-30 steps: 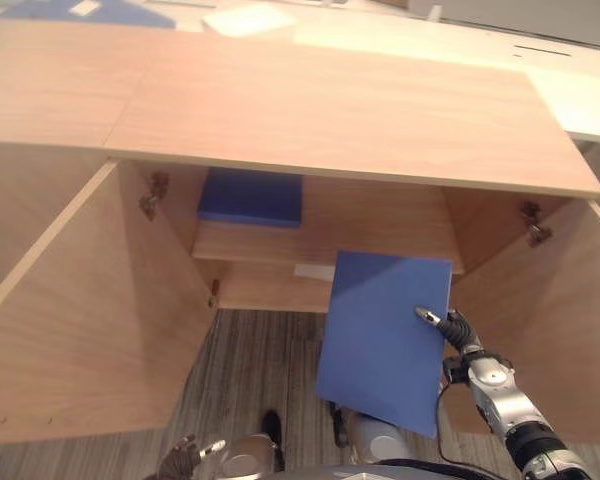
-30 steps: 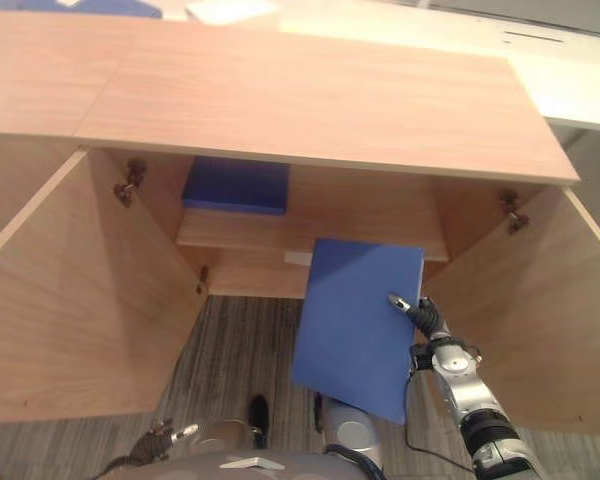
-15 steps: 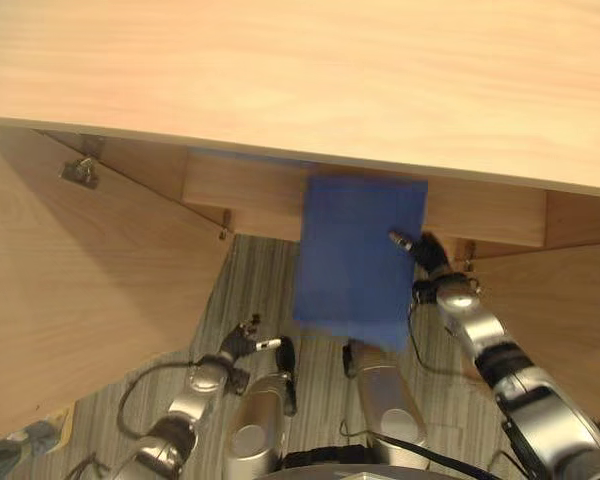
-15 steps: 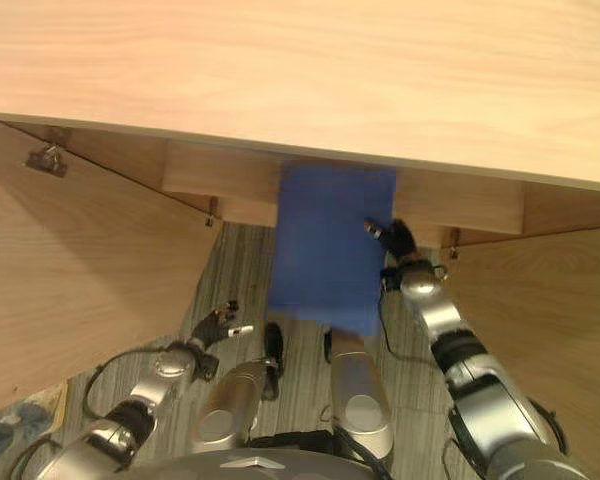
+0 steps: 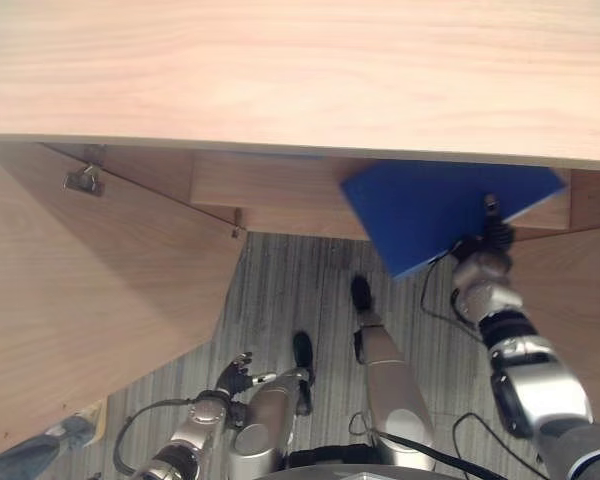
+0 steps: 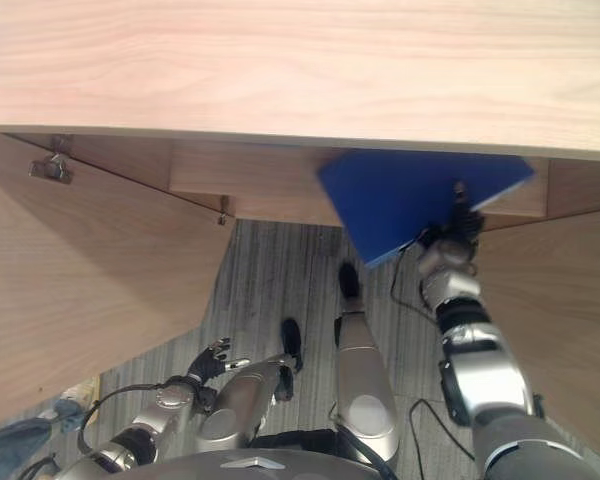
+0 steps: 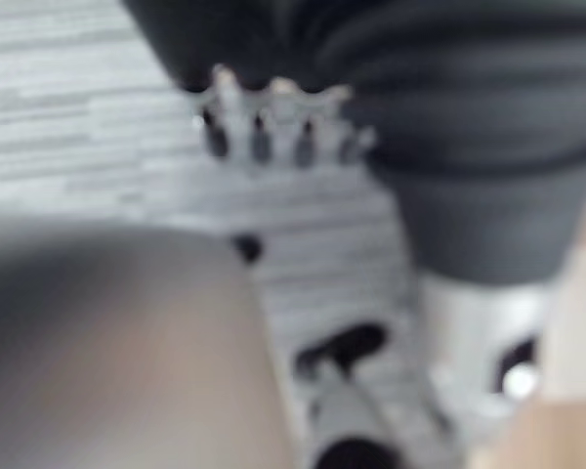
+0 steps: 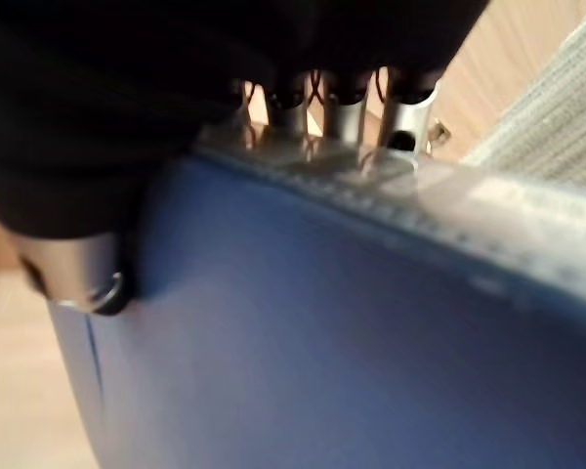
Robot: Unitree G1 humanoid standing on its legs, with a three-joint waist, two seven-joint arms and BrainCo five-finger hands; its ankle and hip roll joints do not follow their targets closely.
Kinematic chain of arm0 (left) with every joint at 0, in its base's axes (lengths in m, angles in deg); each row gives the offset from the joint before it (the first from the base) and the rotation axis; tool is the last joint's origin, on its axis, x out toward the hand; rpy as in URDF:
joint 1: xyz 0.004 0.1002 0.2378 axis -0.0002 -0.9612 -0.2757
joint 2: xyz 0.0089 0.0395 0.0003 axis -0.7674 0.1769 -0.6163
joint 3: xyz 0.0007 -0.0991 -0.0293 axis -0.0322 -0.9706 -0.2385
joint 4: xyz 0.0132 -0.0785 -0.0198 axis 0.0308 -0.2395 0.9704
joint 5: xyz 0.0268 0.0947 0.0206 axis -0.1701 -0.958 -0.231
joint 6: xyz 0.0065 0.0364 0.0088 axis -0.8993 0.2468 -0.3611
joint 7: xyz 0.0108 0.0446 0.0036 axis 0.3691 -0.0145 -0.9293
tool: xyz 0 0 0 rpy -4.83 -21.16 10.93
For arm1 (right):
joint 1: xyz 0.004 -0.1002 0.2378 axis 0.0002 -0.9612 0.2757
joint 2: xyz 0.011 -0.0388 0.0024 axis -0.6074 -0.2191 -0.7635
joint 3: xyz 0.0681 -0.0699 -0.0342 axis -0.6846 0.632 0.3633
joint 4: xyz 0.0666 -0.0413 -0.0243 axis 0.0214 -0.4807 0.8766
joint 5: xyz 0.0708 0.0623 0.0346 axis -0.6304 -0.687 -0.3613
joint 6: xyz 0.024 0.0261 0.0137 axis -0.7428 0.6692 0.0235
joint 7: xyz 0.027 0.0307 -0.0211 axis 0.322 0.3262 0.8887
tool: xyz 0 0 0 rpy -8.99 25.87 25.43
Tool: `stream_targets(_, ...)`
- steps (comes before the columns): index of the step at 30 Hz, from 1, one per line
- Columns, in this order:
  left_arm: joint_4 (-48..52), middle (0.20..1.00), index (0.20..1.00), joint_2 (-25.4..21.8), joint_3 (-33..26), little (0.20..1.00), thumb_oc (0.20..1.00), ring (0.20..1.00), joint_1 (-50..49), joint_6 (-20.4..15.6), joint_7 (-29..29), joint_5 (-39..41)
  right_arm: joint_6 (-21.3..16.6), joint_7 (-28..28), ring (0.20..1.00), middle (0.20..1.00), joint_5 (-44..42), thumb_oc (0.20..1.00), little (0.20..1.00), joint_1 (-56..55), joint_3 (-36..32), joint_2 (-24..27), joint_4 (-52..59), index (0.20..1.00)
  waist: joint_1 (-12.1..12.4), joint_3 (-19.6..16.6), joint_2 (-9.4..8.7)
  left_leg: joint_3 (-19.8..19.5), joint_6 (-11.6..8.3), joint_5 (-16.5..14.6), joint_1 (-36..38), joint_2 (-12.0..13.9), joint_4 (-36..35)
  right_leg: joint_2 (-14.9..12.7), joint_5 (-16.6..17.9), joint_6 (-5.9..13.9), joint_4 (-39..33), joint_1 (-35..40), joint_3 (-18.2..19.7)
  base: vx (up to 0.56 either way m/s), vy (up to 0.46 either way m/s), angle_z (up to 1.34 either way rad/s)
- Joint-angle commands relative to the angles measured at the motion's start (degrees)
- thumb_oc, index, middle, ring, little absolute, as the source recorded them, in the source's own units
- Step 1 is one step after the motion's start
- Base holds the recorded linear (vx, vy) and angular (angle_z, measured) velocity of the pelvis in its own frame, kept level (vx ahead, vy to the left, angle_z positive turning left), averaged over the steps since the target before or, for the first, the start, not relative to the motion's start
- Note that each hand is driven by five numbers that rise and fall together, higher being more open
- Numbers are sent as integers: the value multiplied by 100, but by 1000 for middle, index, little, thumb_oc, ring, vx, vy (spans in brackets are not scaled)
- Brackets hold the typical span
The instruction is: Put the empty folder in the office cabinet
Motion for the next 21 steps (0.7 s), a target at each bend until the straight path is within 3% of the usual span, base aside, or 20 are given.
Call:
stream_targets(1,133,1000,1000,19,269,1000,1000,1000,-589,-62,1,232,19,-356,200,200,-395,200,200,346,-106,460,17,200,85,-394,171,168,123,-880,262,81,404,-141,368,466,-295,-647,7,64,37,0)
stream_targets(10,5,1000,1000,3,263,1000,1000,1000,-595,-53,189,521,161,-308,200,200,-1453,200,200,1013,-134,891,-539,200,207,-370,316,91,14,-863,293,136,298,-231,330,460,-127,-902,-80,48,-13,1)
stream_targets(13,42,1000,1000,-14,268,1000,1000,1000,-592,-54,228,558,33,-207,200,200,-2128,200,200,1262,-132,938,-593,200,265,-311,380,67,-29,-855,283,182,290,-238,272,438,-23,-995,-128,61,-58,0)
stream_targets(14,58,1000,1000,-30,314,1000,1000,1000,-578,-76,231,647,-319,-276,200,200,-2187,200,200,1460,-109,948,-619,200,305,-267,438,42,-59,-856,269,234,309,-223,197,421,88,-1068,-176,61,-60,3)
stream_targets(16,53,1000,1000,-41,335,1000,1000,1000,-576,-109,263,739,-550,-509,200,200,-2252,200,200,1616,-85,967,-608,200,321,-261,446,28,-90,-803,226,237,311,-244,189,403,141,-1151,-206,83,-61,1)
stream_targets(17,69,1000,1000,-26,354,1000,1000,1000,-592,-93,276,795,-416,-435,200,200,-2497,200,200,1679,-110,996,-642,200,347,-261,492,12,-104,-826,230,277,328,-235,99,387,232,-1186,-248,110,-75,0)
stream_targets(21,123,1000,1000,-97,380,1000,1000,1000,-618,-152,369,806,-538,-732,200,200,-2444,200,200,1920,-35,1121,-772,200,427,-261,568,-126,-160,-744,63,341,402,-138,-167,257,578,-1367,-264,80,-103,15)
